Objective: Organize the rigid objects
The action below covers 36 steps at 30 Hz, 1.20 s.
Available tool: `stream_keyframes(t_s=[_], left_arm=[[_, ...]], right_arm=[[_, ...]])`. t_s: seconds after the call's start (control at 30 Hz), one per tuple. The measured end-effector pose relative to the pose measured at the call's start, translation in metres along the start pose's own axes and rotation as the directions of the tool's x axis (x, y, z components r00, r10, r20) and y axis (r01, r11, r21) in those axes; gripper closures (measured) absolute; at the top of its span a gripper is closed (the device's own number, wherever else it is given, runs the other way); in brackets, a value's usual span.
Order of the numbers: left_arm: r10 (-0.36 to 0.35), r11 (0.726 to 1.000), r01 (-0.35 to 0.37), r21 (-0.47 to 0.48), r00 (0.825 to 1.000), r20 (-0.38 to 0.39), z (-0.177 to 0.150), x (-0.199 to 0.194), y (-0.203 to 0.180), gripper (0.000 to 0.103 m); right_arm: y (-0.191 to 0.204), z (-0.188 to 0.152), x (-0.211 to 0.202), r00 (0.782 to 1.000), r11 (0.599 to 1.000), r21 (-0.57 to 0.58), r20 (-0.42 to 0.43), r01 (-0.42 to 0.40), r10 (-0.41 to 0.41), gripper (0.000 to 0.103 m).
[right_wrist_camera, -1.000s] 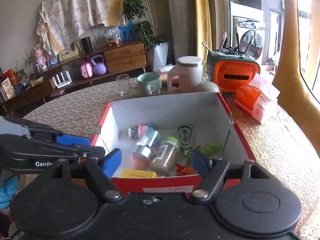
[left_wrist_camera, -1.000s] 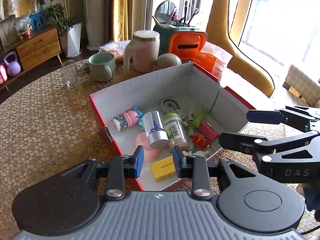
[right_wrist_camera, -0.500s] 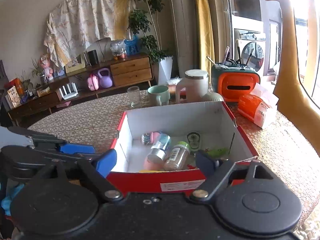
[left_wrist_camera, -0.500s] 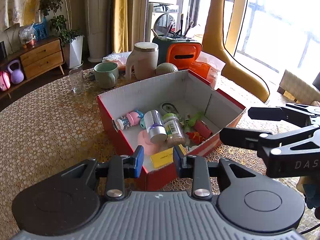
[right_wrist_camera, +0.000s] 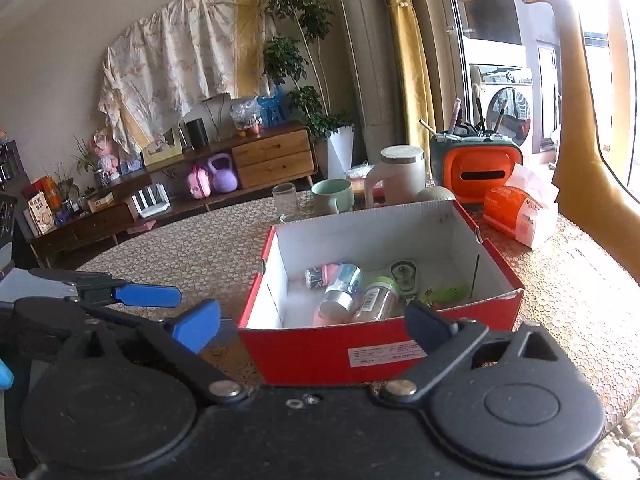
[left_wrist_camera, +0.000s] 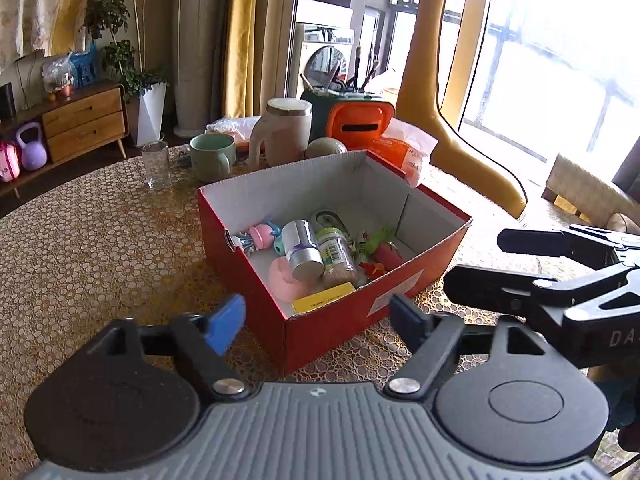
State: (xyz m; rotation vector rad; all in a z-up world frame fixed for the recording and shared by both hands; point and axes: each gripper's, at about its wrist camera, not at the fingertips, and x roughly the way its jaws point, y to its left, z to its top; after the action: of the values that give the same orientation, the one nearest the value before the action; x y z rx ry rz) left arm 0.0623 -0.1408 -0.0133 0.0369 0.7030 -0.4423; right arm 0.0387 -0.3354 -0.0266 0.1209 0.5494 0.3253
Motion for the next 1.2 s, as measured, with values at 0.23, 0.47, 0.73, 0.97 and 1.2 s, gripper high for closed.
stream_keyframes(t_s=[0.23, 0.47, 0.73, 0.97, 1.2], left_arm=[[-0.005, 1.0, 0.006, -0.025, 1.0, 0.019, 0.001, -0.006, 0.0, 0.004], [0.028, 1.0, -0.028, -0.003, 0.998, 0.054, -0.003, -0.012, -0.005, 0.0], [0.021, 1.0, -0.022, 0.013, 0.997, 0.07, -0.007, -0.018, -0.009, 0.0], [0.036, 0.999, -0.036, 0.001, 0.996, 0.077, -0.007, -0.02, -0.005, 0.0], [0.032, 0.999, -0.03, -0.022, 0.996, 0.085, -0.007, -0.021, -0.002, 0.0]], right_arm=[[-0.001, -0.003, -0.014, 0.999, 1.0, 0.002, 0.035, 0.013, -0.013, 0.0], [-0.003, -0.008, -0.02, 0.999, 1.0, 0.002, 0.031, 0.015, -0.015, 0.0], [-0.006, -0.012, -0.023, 1.0, 1.0, 0.017, 0.019, 0.02, -0.02, 0.0], [-0.004, -0.014, -0.024, 1.0, 1.0, 0.017, 0.013, 0.022, -0.022, 0.0], [-0.004, -0.015, -0.022, 1.0, 0.999, 0.02, 0.002, 0.025, -0.025, 0.0]])
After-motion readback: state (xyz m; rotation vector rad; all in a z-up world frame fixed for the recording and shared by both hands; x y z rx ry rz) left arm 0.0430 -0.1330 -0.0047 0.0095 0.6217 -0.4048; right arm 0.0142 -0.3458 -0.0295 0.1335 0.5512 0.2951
